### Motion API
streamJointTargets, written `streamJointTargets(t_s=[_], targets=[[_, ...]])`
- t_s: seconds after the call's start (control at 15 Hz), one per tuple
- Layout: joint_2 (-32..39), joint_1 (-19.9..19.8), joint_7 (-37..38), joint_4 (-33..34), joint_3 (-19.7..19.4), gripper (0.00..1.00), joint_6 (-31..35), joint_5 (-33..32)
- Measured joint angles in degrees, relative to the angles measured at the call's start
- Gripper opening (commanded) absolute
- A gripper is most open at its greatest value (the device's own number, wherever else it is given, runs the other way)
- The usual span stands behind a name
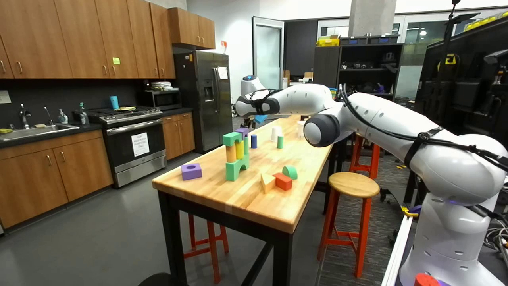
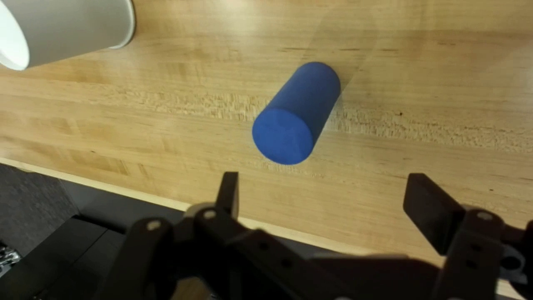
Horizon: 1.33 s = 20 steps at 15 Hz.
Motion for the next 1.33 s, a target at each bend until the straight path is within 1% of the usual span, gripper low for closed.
streamJointTargets(t_s=[0.13, 0.27, 0.47, 0.6, 0.73, 0.87, 1.0, 1.2, 1.33], targets=[[-0.02, -1.04, -2.29, 0.35, 0.3, 1.0, -0.44, 0.0], [0.0, -3.02, -5.77, 0.47, 0.53, 1.0, -0.31, 0.06], [-0.02, -7.88, -13.06, 0.49, 1.79, 1.0, 0.56, 1.75], [0.02, -11.44, -18.93, 1.09, 3.69, 1.0, 0.31, 2.75], [-0.06, -13.88, -24.65, 1.1, 5.23, 1.0, 0.09, 4.19], [-0.13, -14.97, -29.61, 1.1, 6.66, 1.0, -1.85, 4.93], [-0.26, -15.1, -33.14, 2.0, 7.26, 1.0, -4.79, 4.94], [-1.51, -14.82, -36.95, 2.79, 7.27, 1.0, -6.21, 4.87], [-2.5, -14.7, -38.19, 3.13, 7.34, 1.0, -7.04, 4.87]])
